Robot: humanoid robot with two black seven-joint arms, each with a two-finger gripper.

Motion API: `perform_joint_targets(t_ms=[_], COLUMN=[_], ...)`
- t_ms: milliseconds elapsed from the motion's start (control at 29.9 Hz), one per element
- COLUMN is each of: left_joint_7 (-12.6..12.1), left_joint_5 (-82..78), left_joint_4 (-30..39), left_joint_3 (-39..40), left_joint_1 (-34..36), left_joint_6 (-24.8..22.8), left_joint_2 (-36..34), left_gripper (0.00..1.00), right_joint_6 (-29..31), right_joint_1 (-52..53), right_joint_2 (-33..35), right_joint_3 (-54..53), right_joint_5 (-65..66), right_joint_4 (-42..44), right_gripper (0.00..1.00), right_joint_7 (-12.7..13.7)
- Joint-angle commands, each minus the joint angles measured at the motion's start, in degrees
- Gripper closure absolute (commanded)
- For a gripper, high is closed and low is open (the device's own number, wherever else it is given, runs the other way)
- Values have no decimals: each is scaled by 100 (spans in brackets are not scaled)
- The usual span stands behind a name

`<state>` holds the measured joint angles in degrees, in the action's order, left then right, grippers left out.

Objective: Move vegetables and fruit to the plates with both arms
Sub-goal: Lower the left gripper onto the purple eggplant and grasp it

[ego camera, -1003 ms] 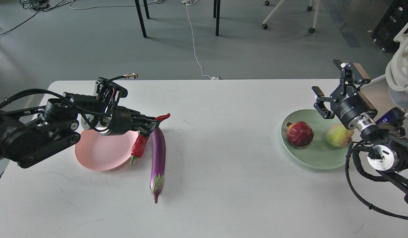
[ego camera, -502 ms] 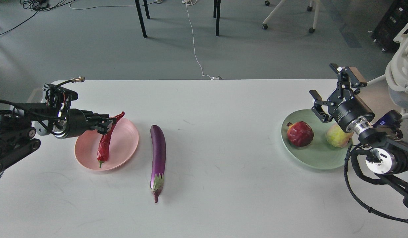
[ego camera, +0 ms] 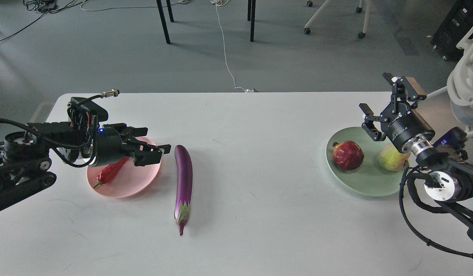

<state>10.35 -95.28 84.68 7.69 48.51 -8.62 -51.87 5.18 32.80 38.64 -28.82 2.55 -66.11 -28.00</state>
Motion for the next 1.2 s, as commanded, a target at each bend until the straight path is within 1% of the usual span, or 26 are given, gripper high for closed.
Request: perform_joint_targets(t_ms=[0,100,167,234,401,468,602,903,1171], left_joint_7=[-805,-1244,-1648,-1921,-2335,-2458,-2494,-2476,-2468], left_joint_5=[1051,1783,1890,1943,1926,1864,1855,1855,1855], left_joint_4=[742,945,1120,1191,1191,1130,989,805,761], left_joint_3=[74,66,66,66,13,13,-13,-136,-128], left_joint_1=[-184,-193,-237,-359,-430,-430,-448,-483,-782], left_joint_6=[141,150,159,177,265,265,256,265,265], left_joint_2=[-122,-78,1,185,694,914,1152,1144,1091], left_gripper=[0,0,0,0,0,0,0,0,0], right_joint_6=[1,1,1,1,1,1,1,1,1], right_joint_1=[-1,-1,-1,-1,-1,-10,-81,-81,-98], right_joint_2=[-32,-41,-32,-32,-32,-24,-24,3,29], right_joint_3=[-1,-1,-1,-1,-9,-18,-18,-27,-27], right_joint_5=[-1,-1,-1,-1,-1,-1,-1,-1,-1], right_joint_4=[11,11,19,19,19,19,19,11,-16], right_gripper=[2,2,2,2,2,2,2,2,2], right_joint_7=[0,0,0,0,0,0,0,0,0])
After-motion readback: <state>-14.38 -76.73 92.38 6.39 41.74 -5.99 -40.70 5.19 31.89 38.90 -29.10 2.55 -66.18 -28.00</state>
